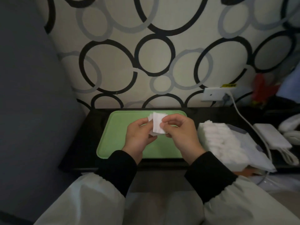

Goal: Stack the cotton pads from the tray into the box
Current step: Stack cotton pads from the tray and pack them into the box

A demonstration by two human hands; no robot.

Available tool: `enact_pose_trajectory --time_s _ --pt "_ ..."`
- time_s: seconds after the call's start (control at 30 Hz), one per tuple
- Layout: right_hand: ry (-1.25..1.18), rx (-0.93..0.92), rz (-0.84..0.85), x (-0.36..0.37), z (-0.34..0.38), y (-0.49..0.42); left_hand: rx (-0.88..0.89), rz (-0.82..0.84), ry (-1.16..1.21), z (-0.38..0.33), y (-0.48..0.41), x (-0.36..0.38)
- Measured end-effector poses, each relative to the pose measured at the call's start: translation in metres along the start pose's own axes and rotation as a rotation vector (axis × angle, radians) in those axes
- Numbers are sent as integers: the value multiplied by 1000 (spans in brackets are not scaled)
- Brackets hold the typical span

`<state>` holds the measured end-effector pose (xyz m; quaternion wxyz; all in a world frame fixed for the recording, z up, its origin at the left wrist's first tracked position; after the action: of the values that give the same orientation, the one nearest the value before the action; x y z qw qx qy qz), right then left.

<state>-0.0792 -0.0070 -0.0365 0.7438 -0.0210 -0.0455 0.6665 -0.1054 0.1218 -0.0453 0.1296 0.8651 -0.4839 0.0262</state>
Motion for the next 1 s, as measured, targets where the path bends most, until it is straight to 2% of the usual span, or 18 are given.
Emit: enact_pose_trajectory --time_s 0.27,0.37,0.47,0.53,0.6,0.67,0.77,0.83,0.93,1.0 --pt "343 -170 -52 -54 -4 -13 112 86 -122 9 18 42" --pt "450 -207 -33 -79 -6 -18 164 242 -146 12 27 63" --pt "572 -253 47 -109 -5 -25 243 430 -219 20 32 80" --pt "632 -266 114 -129 -3 -28 271 490 -262 25 33 89" --pt "612 -227 134 -147 0 -30 273 492 -284 31 33 96" --pt "559 -194 76 -171 4 -34 325 431 -335 37 32 107" --pt "470 -122 -57 -208 9 -39 552 431 -640 44 37 123" --pt "408 -16 -135 -224 5 -42 676 561 -947 50 41 136" --pt "382 82 -184 -234 -4 -44 702 711 -1287 66 33 154" --pt "403 87 -164 -235 -8 -43 671 736 -1392 74 20 162"
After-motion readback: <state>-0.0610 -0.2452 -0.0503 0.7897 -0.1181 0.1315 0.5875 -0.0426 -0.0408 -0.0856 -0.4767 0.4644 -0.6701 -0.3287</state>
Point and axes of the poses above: each hand's wrist, its own y-axis away from the middle knuckle, its own x-axis out of the palm, z = x × y, the point moved 1 cm from there along -y, towards the middle knuckle, and after that the axes turned 12 degrees about -z, right-handed, at the moved point
